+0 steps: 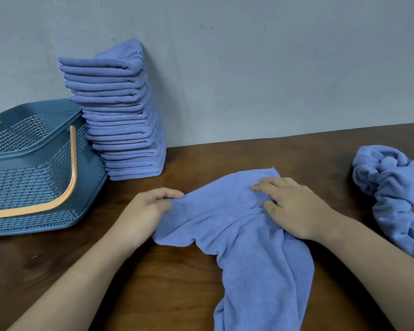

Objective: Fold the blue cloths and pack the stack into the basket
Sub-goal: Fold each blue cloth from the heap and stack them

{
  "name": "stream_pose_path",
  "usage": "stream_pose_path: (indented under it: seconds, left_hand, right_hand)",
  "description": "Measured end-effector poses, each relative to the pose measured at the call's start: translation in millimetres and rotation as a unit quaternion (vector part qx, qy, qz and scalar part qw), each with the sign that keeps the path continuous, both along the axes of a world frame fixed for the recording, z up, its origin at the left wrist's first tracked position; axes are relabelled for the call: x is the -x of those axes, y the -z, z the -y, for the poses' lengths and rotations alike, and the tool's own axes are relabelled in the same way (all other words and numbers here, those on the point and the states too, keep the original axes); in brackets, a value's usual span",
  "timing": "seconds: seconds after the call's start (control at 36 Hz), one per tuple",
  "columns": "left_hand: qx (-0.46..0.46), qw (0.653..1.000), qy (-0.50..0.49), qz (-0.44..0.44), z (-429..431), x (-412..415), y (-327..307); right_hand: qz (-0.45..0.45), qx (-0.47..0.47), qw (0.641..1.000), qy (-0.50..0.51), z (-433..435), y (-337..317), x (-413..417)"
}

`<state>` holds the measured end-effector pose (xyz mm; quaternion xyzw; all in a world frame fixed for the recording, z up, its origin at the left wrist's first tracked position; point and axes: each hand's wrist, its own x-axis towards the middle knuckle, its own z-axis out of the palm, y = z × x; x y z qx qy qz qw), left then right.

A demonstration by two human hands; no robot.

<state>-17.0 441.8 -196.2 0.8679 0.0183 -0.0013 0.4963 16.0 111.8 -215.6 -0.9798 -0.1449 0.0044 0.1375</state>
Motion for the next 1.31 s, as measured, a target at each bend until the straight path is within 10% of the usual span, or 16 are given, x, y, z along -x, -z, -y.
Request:
stream_pose_path:
  seconds: [0.19, 0.67, 1.31]
  left_hand:
    - [-0.048, 0.963, -0.009, 0.265, 4, -1, 6]
    - [0.058, 0.996, 0.043, -0.053, -9, -5, -3]
    - [-0.171, 0.967, -0.008, 0.188, 0, -9, 18]
  right_hand:
    - [0.007, 0.007, 1.000, 0.006, -1, 2, 1]
    - [0.013, 0.018, 1.000, 0.002, -2, 1, 0]
    - [-0.014, 0.002, 1.000, 0.028, -4, 6, -18]
